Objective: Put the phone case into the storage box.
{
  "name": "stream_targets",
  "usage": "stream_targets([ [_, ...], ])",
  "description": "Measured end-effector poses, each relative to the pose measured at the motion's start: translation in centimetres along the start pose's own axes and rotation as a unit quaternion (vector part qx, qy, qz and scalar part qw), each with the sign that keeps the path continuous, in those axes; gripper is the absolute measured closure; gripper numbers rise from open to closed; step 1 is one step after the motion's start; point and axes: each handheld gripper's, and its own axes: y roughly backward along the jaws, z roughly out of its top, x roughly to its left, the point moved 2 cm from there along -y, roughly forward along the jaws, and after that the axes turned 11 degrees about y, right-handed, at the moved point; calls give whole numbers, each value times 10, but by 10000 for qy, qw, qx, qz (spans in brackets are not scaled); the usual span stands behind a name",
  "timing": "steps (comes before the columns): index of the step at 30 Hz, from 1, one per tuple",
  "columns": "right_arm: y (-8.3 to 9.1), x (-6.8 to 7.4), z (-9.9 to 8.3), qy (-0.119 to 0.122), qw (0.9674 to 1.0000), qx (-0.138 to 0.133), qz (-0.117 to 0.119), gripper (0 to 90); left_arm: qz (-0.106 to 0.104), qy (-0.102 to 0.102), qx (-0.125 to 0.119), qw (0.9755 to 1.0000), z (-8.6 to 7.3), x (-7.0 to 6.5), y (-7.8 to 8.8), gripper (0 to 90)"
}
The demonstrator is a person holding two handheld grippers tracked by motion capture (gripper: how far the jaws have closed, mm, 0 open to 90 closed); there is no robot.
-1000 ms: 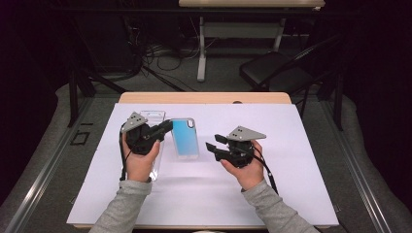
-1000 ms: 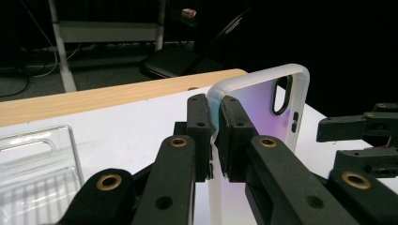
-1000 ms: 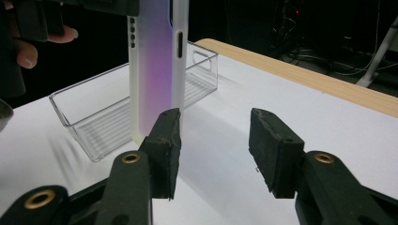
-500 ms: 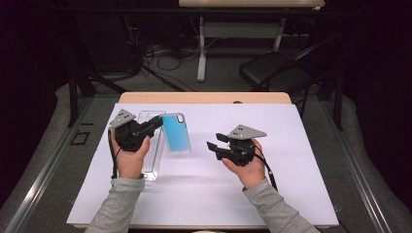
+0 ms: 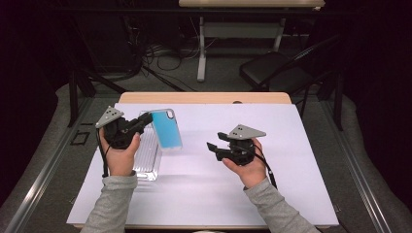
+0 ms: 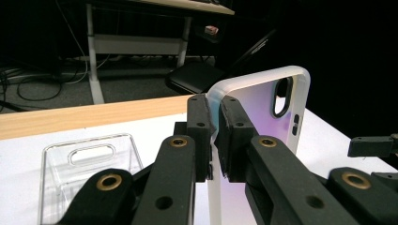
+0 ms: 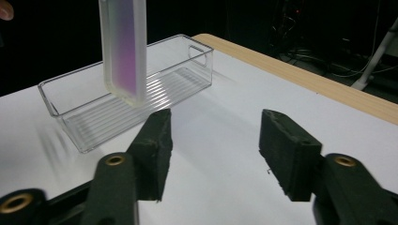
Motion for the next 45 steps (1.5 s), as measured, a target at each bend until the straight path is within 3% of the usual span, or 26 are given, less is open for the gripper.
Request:
stream_targets([
  [9, 2, -5, 0, -212, 9997, -62, -89, 346, 89, -14, -98, 9999, 4, 8, 6, 843],
  [22, 2, -10, -1, -164, 9995, 27, -270, 239, 224, -33, -192, 9996, 10, 19, 14, 843],
  [36, 1, -12, -2, -242, 9993, 78, -256, 214, 414, -50, -253, 9988, 12, 31, 18, 843],
  [45, 1, -13, -3, -259, 9990, 132, -326, 212, 447, -35, -221, 9987, 12, 33, 9, 843],
])
